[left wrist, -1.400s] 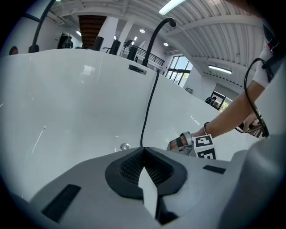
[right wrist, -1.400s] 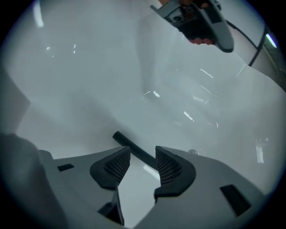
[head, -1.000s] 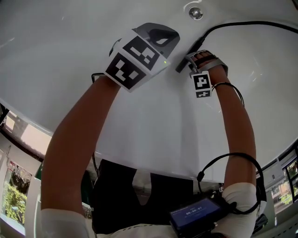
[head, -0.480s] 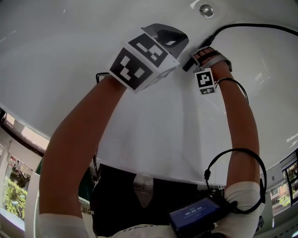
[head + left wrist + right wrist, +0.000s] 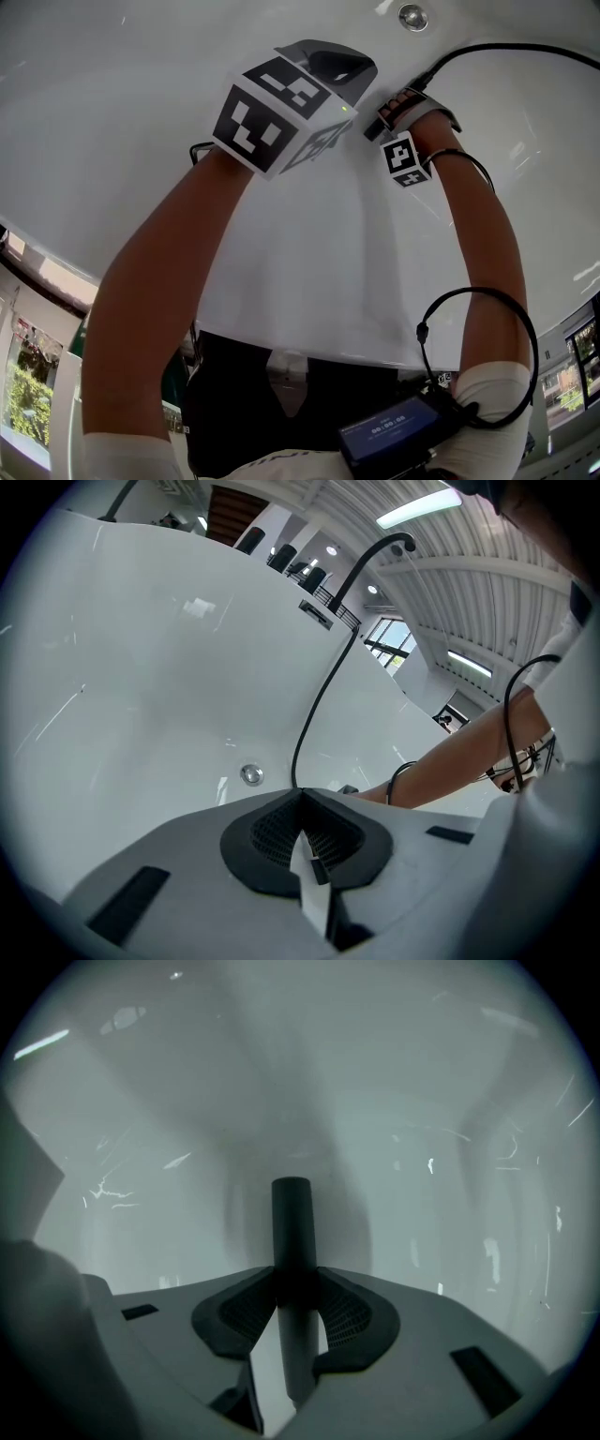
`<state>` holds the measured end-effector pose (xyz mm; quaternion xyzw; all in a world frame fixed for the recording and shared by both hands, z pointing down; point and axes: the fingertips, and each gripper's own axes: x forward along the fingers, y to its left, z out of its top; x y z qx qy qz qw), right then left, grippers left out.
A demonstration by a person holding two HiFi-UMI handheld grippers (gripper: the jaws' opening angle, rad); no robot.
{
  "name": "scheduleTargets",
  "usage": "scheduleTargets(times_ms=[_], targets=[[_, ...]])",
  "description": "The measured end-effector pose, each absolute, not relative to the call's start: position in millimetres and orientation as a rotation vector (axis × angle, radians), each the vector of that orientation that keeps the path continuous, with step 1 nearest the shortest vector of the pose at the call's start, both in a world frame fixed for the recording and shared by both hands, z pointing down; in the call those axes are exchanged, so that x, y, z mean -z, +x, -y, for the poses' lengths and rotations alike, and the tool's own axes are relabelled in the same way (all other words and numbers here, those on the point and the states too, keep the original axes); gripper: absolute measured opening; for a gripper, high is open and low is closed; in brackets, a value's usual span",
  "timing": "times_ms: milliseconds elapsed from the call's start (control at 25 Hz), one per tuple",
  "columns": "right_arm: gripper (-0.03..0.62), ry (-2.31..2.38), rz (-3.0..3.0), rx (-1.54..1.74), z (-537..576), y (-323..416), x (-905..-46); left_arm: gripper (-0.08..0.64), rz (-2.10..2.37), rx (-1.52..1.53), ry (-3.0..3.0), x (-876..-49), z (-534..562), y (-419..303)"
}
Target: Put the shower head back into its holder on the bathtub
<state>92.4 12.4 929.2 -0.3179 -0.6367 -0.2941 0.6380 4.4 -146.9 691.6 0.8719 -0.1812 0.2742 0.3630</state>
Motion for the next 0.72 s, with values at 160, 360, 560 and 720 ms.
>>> scheduleTargets(times_ms=[160, 360, 560, 720], targets=[[0.138, -0.576, 1.526, 0.765, -2, 83, -913, 0.014, 0.485, -0.705, 2.245, -690, 152, 2], [0.137, -0.329, 1.721, 0.799, 18, 48, -865, 0.014, 0.543, -0.717, 2.241, -687, 159, -2], [0.135, -0.051, 1.888, 0.752, 32, 24, -787, 0.014, 0.599, -0.728, 2.254, -658, 169, -9], [0.135, 0.212, 1.989, 0.702, 46, 17, -714, 0.014, 0.681, -0.694, 2.277, -616, 193, -17]])
